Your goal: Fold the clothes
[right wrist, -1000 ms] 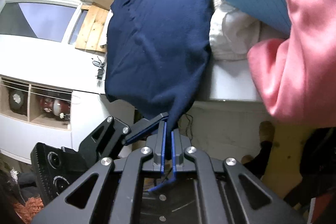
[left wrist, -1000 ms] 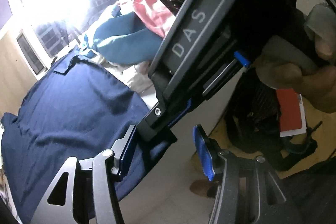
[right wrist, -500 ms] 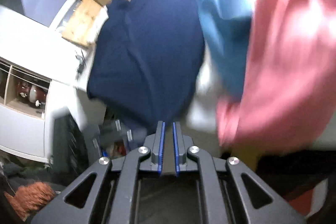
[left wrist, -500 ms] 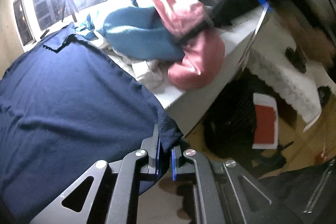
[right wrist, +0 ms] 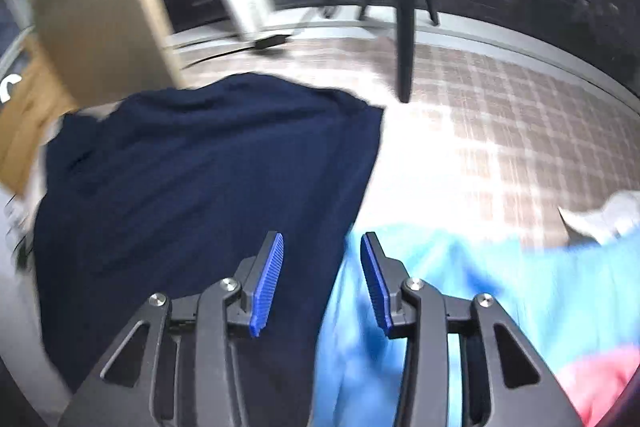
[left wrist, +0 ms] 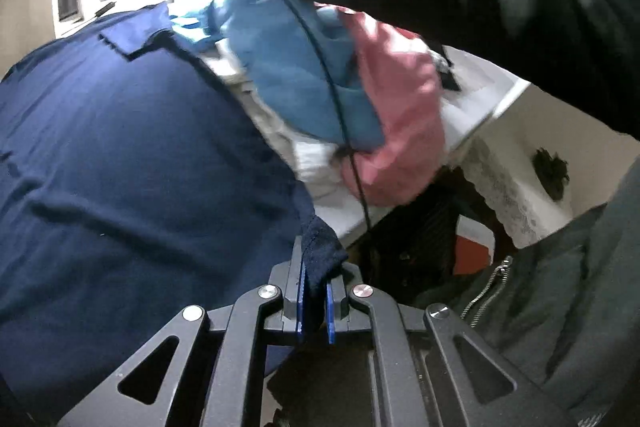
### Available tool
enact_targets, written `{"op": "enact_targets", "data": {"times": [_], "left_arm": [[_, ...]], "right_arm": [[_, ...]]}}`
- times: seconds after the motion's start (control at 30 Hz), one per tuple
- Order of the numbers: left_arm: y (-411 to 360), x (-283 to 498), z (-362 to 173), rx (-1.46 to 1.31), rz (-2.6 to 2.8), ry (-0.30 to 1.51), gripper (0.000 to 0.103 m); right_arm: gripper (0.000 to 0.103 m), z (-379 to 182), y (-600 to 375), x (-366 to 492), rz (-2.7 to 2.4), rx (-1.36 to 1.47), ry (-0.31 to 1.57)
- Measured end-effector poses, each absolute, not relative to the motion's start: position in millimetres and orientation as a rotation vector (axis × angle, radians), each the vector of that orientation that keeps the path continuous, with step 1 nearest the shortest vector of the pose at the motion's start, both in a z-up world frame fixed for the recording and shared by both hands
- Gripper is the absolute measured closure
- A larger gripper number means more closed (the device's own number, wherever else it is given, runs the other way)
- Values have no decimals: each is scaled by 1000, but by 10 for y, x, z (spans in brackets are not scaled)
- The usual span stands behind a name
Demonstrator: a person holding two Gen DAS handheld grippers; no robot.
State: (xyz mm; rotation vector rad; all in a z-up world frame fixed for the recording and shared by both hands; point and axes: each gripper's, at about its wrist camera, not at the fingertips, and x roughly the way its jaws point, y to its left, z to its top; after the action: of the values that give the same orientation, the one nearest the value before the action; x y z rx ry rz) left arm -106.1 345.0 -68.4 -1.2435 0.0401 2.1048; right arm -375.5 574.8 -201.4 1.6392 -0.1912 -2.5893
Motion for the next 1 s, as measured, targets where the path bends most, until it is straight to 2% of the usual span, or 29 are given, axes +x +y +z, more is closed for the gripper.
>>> {"op": "enact_targets", "data": {"times": [0.1,0.23,0.27,0.3,0.57,0.7,1.0], "left_arm": [[3384,-1140,-700,-1274,2119,-10,97],[3295,-1205,-710,-1283,2131,-88,97],[3269,-1213,-710,-1283,2133,-107,97],[3239,-1220,-708,-1281,2135,-128,97],[2546,-1162,-633,-1260,2235,-412,97],[2028,-1048,-700,-1278,2327,-583,97],[1269,-853,-1102,-1367,2457,-859,97]], "right_arm": [[61,-2279,5766,-4079,-2526,1738,-222],[63,-2384,5648,-4234,-2512,1722,-154],[84,-2404,5615,-4266,-2510,1714,-134],[98,-2398,5588,-4291,-2501,1704,-137],[100,-1765,5330,-4292,-2533,1560,-135],[100,-1471,4818,-4437,-2560,1502,7],[100,-1819,3412,-4861,-2528,1523,365]]}}
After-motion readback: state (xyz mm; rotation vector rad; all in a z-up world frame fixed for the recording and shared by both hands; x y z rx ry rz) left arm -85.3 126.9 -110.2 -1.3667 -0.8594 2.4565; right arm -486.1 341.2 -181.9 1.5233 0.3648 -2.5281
